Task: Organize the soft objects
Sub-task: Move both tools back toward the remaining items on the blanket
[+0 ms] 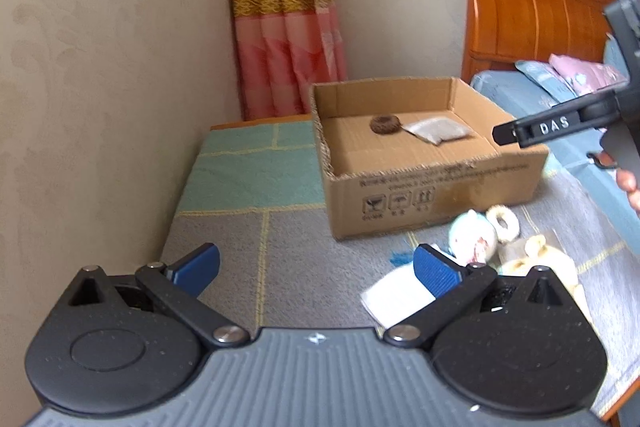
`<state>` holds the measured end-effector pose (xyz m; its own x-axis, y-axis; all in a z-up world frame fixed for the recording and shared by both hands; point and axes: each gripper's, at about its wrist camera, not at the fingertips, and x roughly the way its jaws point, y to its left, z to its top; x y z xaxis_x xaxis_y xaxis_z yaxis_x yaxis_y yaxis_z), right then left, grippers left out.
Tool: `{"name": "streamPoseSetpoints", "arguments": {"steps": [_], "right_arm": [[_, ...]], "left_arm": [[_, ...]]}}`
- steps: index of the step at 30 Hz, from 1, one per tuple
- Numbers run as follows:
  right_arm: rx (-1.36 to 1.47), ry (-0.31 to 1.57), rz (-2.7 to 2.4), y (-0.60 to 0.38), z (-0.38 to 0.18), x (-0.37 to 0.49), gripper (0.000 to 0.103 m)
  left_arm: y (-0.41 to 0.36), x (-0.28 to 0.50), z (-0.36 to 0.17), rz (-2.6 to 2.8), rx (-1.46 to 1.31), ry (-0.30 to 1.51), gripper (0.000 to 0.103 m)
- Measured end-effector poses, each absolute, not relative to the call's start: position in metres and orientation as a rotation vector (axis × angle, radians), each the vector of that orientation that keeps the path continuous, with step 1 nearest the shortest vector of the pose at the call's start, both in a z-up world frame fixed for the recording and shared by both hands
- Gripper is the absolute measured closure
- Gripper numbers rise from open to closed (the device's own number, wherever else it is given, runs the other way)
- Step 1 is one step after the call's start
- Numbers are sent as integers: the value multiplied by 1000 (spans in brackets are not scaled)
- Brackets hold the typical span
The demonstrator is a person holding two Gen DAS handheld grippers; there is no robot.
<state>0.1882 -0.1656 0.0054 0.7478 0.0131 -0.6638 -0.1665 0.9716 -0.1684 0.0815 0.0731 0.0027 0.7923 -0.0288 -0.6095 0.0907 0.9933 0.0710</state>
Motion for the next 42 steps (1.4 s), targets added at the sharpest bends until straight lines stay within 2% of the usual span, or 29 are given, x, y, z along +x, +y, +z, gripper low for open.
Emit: {"name": "streamPoseSetpoints", "arguments": {"steps": [16,35,42], "right_arm": [[-243,745,131,-167,-46,81,0],[-272,767,157,-171,-69,59,0],[-271,759,159,-171,-65,57,0]], "left_arm": [[40,85,-17,-144,166,743,1],[-12,135,-47,-246,135,790,1],[-4,131,-61,-190,168,837,1]]}}
